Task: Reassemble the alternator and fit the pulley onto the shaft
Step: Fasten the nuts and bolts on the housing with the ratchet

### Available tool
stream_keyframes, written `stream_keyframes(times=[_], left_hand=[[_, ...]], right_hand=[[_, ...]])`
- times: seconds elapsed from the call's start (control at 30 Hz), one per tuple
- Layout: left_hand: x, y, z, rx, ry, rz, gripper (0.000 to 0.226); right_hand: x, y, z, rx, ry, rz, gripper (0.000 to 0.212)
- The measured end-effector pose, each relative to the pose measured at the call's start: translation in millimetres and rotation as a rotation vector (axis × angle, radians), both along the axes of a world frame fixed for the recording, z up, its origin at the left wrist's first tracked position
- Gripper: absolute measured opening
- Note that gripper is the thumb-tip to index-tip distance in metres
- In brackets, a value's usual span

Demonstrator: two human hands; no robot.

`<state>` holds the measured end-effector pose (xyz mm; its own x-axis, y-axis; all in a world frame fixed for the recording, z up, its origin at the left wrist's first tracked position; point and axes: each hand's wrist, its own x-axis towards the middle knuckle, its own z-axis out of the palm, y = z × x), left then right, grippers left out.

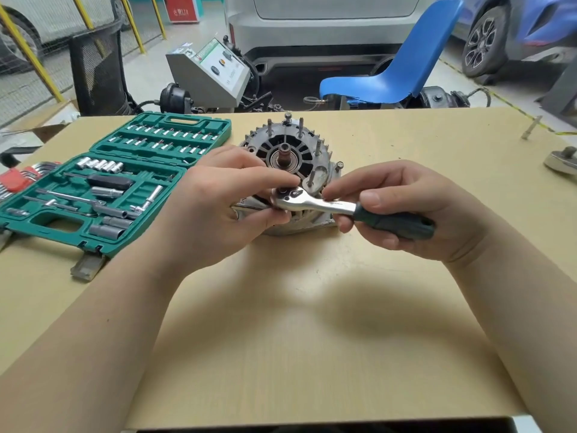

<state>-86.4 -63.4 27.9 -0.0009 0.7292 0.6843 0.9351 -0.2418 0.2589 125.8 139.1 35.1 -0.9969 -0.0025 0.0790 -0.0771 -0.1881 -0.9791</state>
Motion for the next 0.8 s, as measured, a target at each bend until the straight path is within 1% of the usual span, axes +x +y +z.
stream_keyframes(times=[0.17,0.3,0.47,0.57,0.7,0.8], left_hand=[[-0.7,-1.1,-0.2,-0.030,0.032,0.039,0.036],[-2.8,-0.9,-4.3,-0.010,0.054,0.046,0.033],[-5.3,-0.5,-7.1,0.011,0.073,0.049,0.032],[-4.9,1.7,-7.7,0.053,0.110,0.018,0.029],[-0.4,0.7,-9.5,0.102,-0.003,0.046,0.030],[2.9,0.3,-10.5,0.079,-0.022,0.077,0.027]], right_hand=[[0.0,-3.1,1.5,0.021,-0.009,-0.005,0.043],[0.9,-5.0,3.3,0.038,-0.025,-0.036,0.045],[0.6,-9.2,4.0,0.071,-0.032,-0.059,0.034],[0.6,-10.0,4.4,0.072,-0.037,-0.069,0.032],[1.0,-8.7,5.5,0.082,-0.049,-0.072,0.036],[1.2,-8.1,5.0,0.080,-0.048,-0.063,0.037]])
